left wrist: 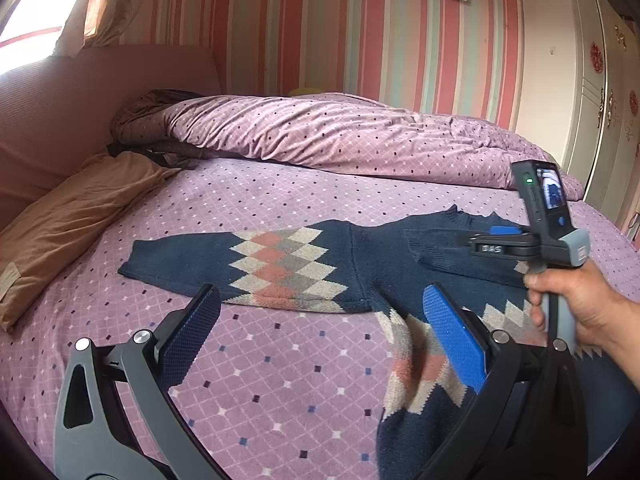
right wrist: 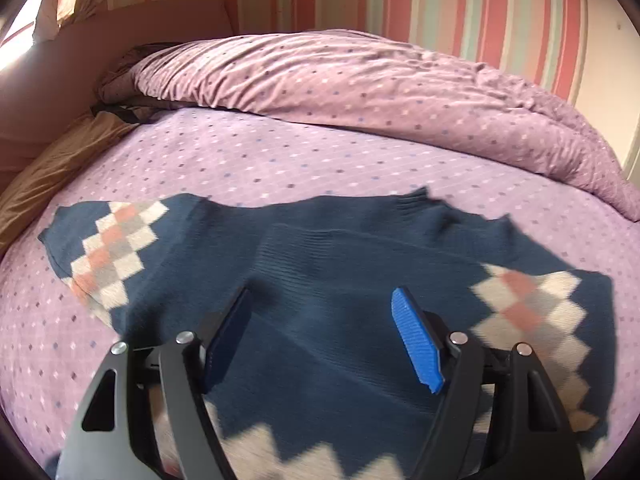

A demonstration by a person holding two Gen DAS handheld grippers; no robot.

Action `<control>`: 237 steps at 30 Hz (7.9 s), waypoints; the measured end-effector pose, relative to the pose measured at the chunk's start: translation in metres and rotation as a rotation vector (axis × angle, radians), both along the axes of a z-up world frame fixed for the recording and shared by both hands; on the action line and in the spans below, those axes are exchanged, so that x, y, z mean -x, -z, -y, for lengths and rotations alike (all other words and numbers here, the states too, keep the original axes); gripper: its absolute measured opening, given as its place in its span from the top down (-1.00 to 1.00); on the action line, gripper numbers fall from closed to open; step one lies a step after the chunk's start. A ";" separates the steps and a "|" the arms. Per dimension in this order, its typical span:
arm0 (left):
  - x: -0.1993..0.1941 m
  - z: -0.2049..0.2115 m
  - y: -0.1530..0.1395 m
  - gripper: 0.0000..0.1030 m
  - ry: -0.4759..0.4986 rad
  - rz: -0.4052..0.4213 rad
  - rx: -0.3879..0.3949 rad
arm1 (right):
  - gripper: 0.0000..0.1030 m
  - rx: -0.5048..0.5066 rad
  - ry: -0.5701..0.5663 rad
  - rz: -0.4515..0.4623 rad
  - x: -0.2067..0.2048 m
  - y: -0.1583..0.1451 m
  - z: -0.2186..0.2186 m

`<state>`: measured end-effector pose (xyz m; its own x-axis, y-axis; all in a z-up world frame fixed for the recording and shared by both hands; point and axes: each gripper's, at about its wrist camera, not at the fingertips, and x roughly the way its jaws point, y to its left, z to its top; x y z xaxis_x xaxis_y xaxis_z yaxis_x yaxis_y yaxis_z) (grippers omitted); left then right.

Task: Fold small clothes

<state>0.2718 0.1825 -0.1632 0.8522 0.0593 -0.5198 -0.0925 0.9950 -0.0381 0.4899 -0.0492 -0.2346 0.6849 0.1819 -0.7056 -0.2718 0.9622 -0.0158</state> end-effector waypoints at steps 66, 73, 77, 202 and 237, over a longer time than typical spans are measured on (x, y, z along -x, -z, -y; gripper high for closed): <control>0.030 -0.104 -0.043 -0.94 -0.074 -0.083 -0.109 | -0.86 0.019 0.249 0.188 0.311 -0.167 0.097; -0.018 -0.172 -0.010 -0.93 -0.160 -0.123 -0.082 | -0.86 0.078 0.210 0.175 0.292 -0.150 0.064; -0.047 -0.203 0.020 -0.85 -0.181 -0.164 -0.075 | -0.86 0.071 0.197 0.152 0.278 -0.139 0.052; -0.193 0.512 0.058 -0.49 0.227 -0.193 -0.440 | -0.86 -0.079 0.399 0.069 0.155 -0.101 0.417; -0.205 0.179 0.102 -0.54 0.022 -0.300 -0.086 | -0.86 -0.147 0.258 -0.170 0.019 0.014 0.235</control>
<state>0.4768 0.0039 -0.2651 0.6629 0.0973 -0.7424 -0.0651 0.9953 0.0723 0.4710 -0.2837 -0.2482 0.5962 0.1259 -0.7929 -0.0059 0.9883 0.1525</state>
